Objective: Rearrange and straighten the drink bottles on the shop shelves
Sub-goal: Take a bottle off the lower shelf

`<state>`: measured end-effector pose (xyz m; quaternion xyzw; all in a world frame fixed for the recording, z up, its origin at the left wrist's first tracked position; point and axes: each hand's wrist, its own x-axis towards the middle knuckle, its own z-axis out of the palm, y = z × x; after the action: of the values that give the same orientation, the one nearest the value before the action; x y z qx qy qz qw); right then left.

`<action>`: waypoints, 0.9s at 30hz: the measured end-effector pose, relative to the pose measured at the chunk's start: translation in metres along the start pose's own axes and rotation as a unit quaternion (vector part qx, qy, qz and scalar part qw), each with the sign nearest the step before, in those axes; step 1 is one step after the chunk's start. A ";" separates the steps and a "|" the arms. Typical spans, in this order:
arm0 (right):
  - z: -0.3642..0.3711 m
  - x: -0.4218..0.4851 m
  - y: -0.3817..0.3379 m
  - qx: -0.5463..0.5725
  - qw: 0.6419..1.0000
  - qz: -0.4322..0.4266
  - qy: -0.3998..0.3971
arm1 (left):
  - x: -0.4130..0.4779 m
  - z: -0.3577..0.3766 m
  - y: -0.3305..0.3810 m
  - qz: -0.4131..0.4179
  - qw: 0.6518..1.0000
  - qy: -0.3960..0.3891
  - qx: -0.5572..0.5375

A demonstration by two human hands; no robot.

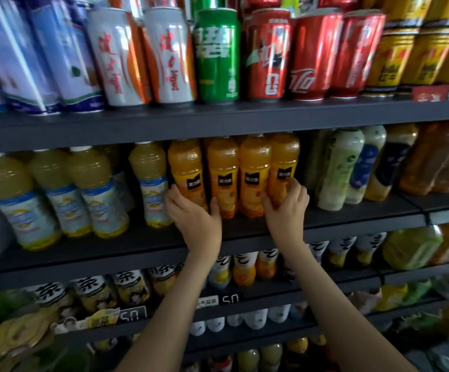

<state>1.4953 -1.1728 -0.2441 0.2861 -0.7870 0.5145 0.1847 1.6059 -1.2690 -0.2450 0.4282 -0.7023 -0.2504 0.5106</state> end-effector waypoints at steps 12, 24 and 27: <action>-0.114 0.078 0.136 0.012 0.999 0.051 -0.010 | -0.087 0.118 0.131 0.132 0.960 -0.243 -0.034; -0.114 0.120 0.158 -0.064 0.992 0.010 -0.109 | -0.090 0.186 0.163 0.017 0.986 -0.152 0.062; -0.123 0.119 0.167 -0.041 0.996 -0.025 -0.079 | -0.096 0.195 0.164 0.009 0.990 -0.127 0.054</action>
<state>1.2963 -1.0406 -0.2425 0.3372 -0.8121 0.4533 0.1462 1.3785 -1.1204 -0.2330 0.4137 -0.7775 -0.2600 0.3960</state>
